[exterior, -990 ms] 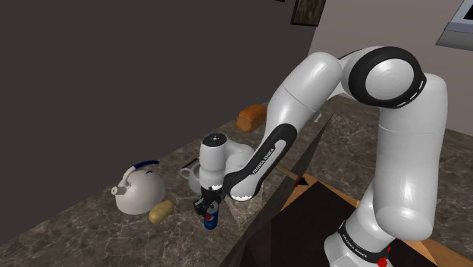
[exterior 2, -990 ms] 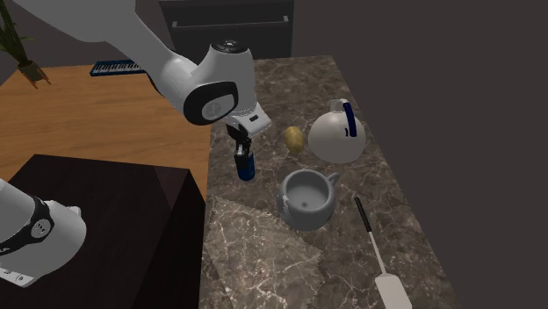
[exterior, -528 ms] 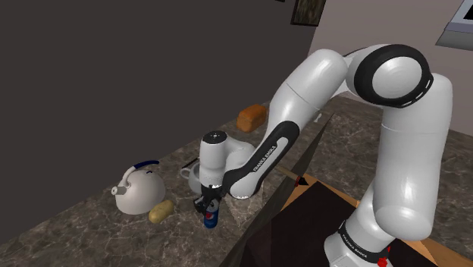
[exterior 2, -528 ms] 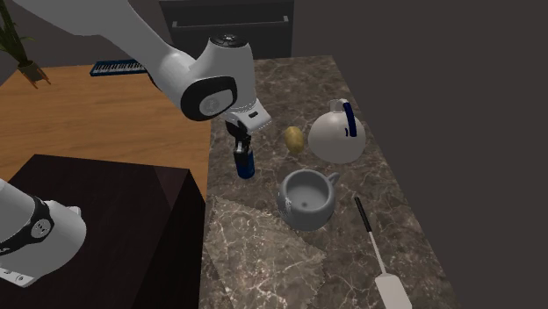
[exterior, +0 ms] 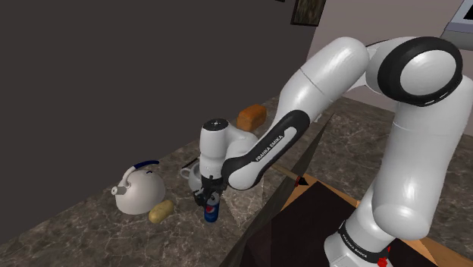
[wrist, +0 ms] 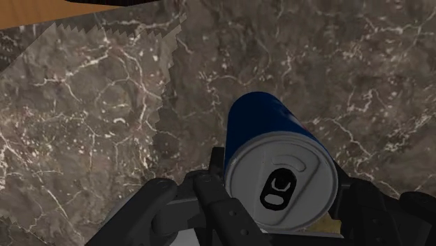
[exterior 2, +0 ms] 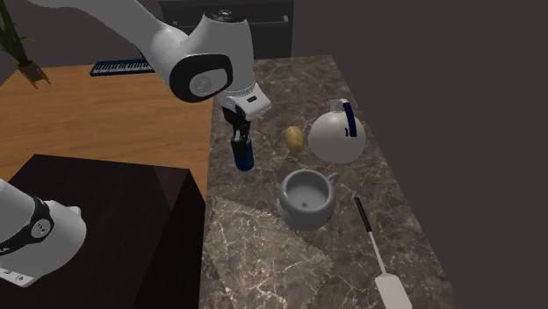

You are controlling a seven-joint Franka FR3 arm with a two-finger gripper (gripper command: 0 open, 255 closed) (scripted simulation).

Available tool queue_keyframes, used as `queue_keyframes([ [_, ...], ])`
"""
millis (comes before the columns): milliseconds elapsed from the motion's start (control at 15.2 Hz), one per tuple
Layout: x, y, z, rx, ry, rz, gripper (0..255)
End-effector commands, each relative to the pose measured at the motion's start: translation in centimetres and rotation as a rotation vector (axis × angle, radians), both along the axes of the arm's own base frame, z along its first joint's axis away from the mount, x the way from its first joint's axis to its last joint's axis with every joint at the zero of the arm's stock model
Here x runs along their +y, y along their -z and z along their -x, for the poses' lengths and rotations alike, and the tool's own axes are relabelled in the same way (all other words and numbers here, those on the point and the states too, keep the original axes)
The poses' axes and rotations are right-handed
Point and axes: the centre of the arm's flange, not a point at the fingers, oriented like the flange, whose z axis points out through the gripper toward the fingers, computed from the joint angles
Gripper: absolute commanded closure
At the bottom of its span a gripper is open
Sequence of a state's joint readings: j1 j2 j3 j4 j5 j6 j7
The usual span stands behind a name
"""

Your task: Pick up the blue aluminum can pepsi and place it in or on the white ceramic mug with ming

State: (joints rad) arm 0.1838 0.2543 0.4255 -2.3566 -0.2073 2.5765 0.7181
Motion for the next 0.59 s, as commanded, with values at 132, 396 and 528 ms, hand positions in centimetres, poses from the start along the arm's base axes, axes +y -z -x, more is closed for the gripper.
queue_keyframes([
  [132, 0.0, -2.1, 0.0, 0.000, 0.000, 0.000, 255],
  [396, 0.0, -4.2, 0.0, 0.000, 0.000, 0.000, 255],
  [528, 0.0, -5.2, 0.0, 0.000, 0.000, 0.000, 255],
])
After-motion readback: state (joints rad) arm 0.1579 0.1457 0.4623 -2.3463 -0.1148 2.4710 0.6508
